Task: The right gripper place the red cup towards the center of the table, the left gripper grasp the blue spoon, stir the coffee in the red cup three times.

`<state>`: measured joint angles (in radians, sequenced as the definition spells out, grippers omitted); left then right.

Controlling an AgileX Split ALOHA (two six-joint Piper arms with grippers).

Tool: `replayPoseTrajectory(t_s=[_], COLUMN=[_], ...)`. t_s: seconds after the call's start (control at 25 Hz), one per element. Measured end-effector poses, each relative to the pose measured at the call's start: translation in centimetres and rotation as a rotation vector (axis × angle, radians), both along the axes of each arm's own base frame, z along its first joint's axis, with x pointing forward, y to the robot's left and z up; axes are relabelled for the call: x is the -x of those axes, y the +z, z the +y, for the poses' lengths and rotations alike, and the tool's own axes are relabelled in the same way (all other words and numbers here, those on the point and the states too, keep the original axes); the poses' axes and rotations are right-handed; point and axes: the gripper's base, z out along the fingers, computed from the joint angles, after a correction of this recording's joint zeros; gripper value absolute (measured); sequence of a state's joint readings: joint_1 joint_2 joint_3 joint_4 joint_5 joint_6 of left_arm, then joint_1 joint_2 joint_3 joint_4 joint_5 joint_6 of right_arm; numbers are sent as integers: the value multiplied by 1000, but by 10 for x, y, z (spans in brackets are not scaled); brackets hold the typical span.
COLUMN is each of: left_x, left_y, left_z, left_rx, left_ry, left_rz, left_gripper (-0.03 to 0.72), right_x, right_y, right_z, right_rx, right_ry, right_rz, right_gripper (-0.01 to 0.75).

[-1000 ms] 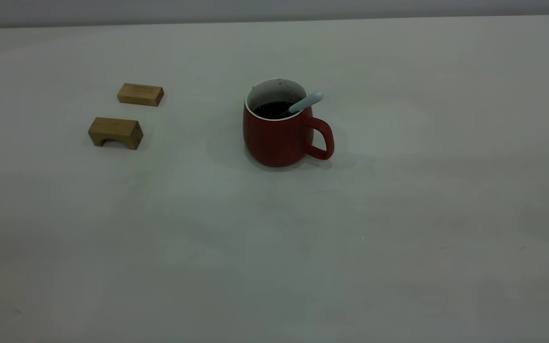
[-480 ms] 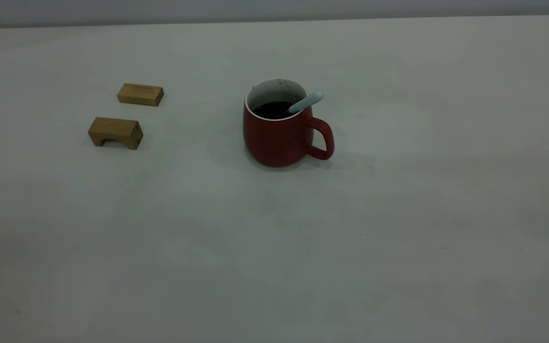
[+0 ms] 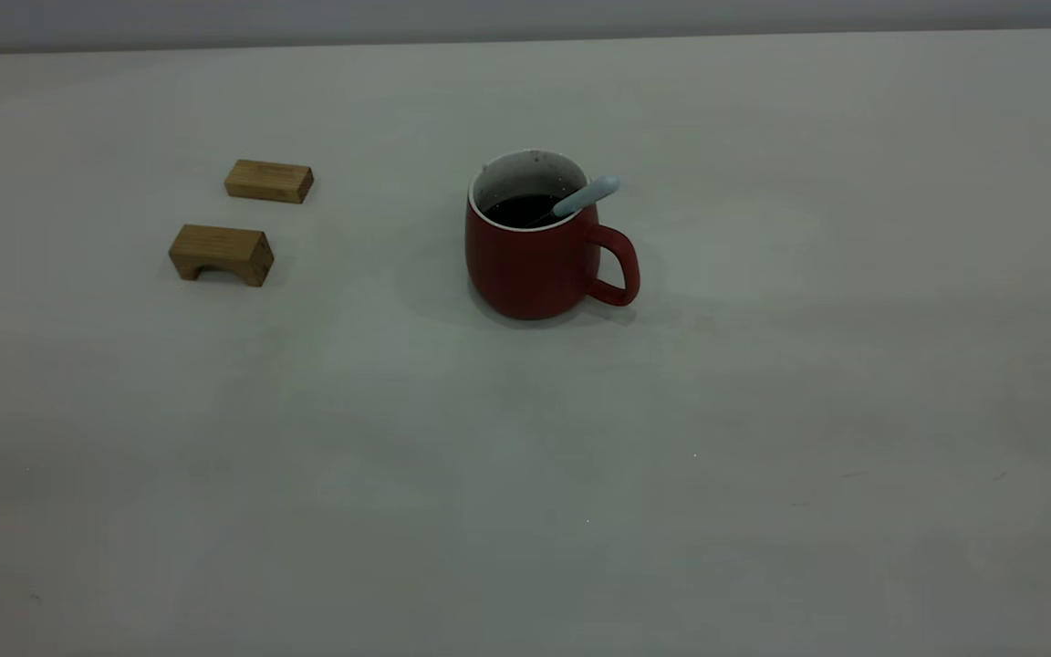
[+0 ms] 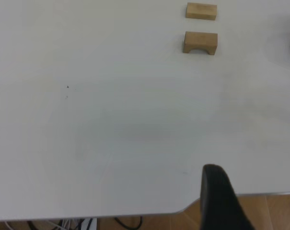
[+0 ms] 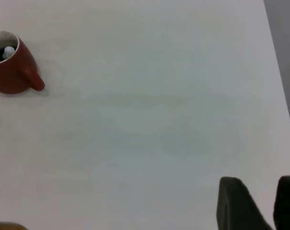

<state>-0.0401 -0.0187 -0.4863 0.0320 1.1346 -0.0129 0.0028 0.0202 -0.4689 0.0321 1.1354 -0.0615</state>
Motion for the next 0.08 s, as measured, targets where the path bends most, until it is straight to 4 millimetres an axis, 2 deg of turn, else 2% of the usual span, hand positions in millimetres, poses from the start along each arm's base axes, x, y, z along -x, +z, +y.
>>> replayPoseTrajectory(t_s=[0.08], left_x=[0], left_y=[0], left_z=[0], left_rx=[0], left_ry=[0], left_rz=[0], left_gripper=[439], right_x=[0], right_y=[0], right_z=[0], right_rx=[0], right_ry=[0], right_rz=[0], right_gripper=[238])
